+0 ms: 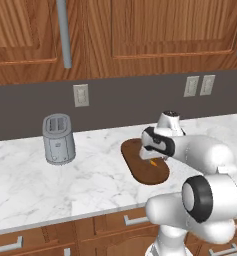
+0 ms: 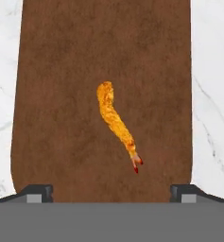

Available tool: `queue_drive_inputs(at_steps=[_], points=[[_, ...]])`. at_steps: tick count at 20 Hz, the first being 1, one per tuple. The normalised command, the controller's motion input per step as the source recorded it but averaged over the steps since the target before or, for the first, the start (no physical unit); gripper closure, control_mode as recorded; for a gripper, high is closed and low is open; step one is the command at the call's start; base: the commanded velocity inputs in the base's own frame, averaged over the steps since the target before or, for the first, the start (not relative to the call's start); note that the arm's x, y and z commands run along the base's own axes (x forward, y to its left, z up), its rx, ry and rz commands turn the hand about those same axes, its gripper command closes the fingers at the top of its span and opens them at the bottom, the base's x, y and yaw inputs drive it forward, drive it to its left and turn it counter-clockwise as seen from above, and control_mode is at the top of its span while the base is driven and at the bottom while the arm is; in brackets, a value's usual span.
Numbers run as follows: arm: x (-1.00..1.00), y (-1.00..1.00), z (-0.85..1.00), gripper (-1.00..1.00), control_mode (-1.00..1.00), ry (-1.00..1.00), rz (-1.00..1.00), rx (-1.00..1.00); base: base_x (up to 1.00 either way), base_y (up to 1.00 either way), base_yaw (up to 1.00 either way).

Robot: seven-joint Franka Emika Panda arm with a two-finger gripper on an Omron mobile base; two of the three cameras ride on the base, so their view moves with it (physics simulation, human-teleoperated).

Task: Retrieve the shrimp from the fridge and place it on the cutting board.

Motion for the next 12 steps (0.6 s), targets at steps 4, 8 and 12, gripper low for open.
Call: queue_drive_inputs(at_steps=[4, 8, 12], points=[[-0.64, 0.00, 0.34, -1.00, -1.00, 0.01, -0.02, 0.00, 0.00, 0.00, 0.00], [-0.66, 0.00, 0.35, -1.00, -1.00, 0.03, -0.01, 0.00, 0.00, 0.00, 0.00], [-0.57, 0.00, 0.46, -1.00, -1.00, 0.07, -0.03, 0.00, 0.00, 0.00, 0.00]])
